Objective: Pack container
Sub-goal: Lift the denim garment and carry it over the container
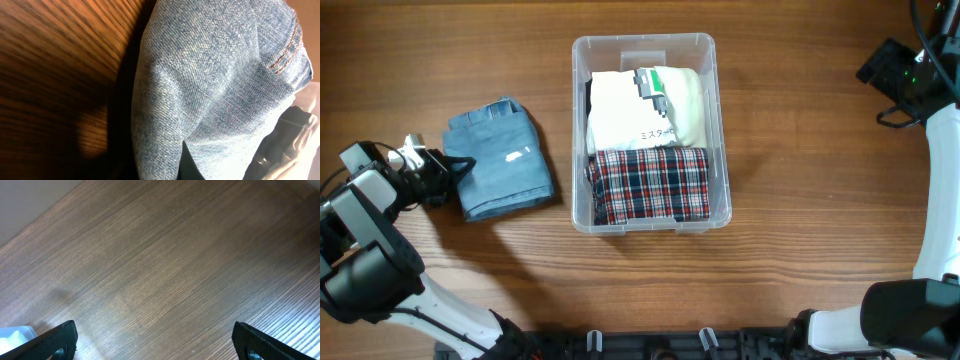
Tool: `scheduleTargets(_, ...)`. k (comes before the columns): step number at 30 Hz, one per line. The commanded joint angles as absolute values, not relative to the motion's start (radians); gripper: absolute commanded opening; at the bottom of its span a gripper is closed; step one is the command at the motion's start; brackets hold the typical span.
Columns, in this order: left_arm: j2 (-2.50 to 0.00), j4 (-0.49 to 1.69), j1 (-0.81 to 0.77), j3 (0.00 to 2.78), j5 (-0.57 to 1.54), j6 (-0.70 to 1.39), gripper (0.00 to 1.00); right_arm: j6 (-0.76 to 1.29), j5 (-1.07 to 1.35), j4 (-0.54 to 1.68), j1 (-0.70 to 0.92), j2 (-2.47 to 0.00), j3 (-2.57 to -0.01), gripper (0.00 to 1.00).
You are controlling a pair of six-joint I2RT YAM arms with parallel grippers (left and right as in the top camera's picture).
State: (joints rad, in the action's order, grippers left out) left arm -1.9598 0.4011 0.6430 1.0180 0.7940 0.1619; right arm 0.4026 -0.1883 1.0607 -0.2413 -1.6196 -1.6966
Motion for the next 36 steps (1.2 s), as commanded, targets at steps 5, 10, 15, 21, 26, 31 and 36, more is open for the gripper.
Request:
scheduleTargets(5,-1.919,0.473,0.625,1.051,0.945,0.161,0.04,0.395,-0.209,1.058,-0.246,-1.631,-1.693,1.0)
scheduleTargets(10,-1.754,0.541,0.625,1.139,1.048,0.165,0.04,0.395,-0.209,1.058,-0.246,-1.631,-1.693,1.0)
scheduleTargets(15,-1.561,0.558,0.624,1.187,1.07,0.205,0.04,0.395,-0.209,1.058,-0.246,-1.631,-1.693,1.0)
scheduleTargets(21,-1.308,0.554,0.59,1.201,1.074,0.271,0.04,0.395,-0.21,1.058,-0.246,-1.631,-1.693,1.0)
scheduleTargets(26,-1.144,0.527,0.445,1.201,1.086,0.331,0.04,0.395,-0.209,1.058,-0.246,-1.631,-1.693,1.0)
scheduleTargets(31,-1.084,0.464,0.238,1.201,1.084,0.276,0.04,0.395,-0.21,1.058,-0.246,-1.631,-1.693,0.99)
scheduleTargets(36,-1.129,0.401,0.031,1.201,1.083,0.242,0.04,0.395,-0.21,1.058,-0.246,-1.631,-1.693,1.0)
